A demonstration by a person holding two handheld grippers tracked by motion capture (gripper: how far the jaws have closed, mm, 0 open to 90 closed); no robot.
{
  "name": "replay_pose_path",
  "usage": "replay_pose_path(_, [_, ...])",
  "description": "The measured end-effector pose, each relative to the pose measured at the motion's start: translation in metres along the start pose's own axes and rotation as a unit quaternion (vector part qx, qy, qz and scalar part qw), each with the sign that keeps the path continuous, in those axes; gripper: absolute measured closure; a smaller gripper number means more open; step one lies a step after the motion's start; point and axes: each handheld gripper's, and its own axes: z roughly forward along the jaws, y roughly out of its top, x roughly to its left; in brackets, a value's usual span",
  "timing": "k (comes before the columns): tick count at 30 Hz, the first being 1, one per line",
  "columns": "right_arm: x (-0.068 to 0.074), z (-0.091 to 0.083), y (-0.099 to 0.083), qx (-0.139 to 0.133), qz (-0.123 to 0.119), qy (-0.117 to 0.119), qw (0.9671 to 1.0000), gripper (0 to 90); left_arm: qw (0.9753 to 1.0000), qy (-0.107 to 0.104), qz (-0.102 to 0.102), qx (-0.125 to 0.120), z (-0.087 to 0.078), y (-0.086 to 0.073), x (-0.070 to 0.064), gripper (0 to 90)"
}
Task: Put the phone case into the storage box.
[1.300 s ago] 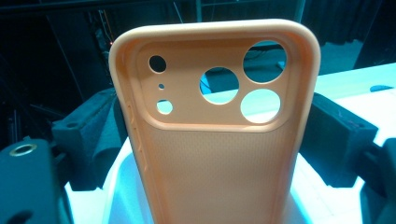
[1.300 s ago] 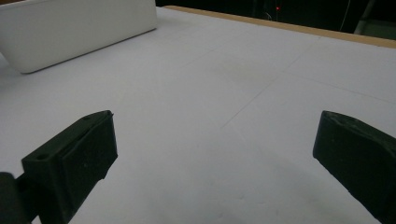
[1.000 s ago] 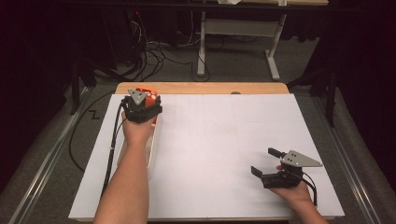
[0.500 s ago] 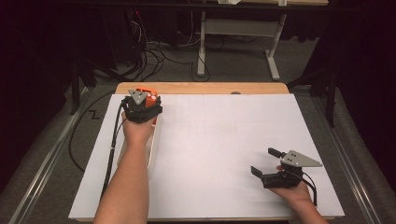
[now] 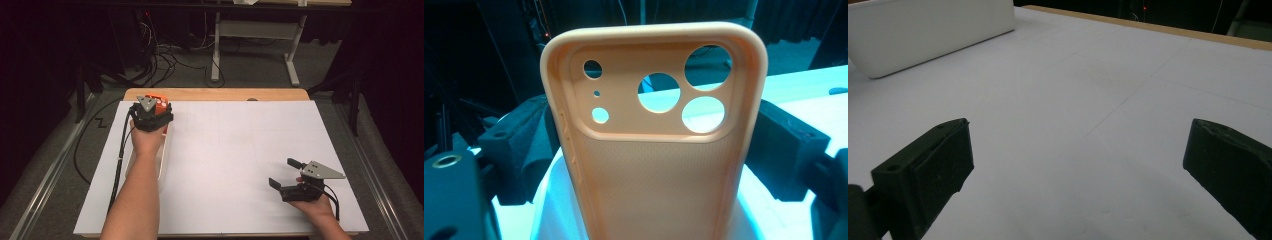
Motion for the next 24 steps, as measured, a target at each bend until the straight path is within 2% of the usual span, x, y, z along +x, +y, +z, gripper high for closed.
replay_pose_path(15, [-0.0005, -0.001, 0.0005, -0.003, 0.002, -0.001, 1.0, 0.1, 0.9999, 0.005, -0.002, 0.013, 0.0017, -0.0009, 0.0013, 15.2])
replay_pose_path(21, [-0.0005, -0.0011, 0.0005, -0.003, 0.001, -0.001, 1.0, 0.1, 1.0, -0.001, -0.006, 0.006, 0.0009, -0.0001, 0.0014, 14.8])
replay_pose_path(24, [-0.0007, -0.0011, 0.0006, -0.004, 0.001, -0.001, 1.0, 0.1, 0.9999, -0.004, -0.012, 0.005, 0.0006, 0.0013, 0.0017, 10.5])
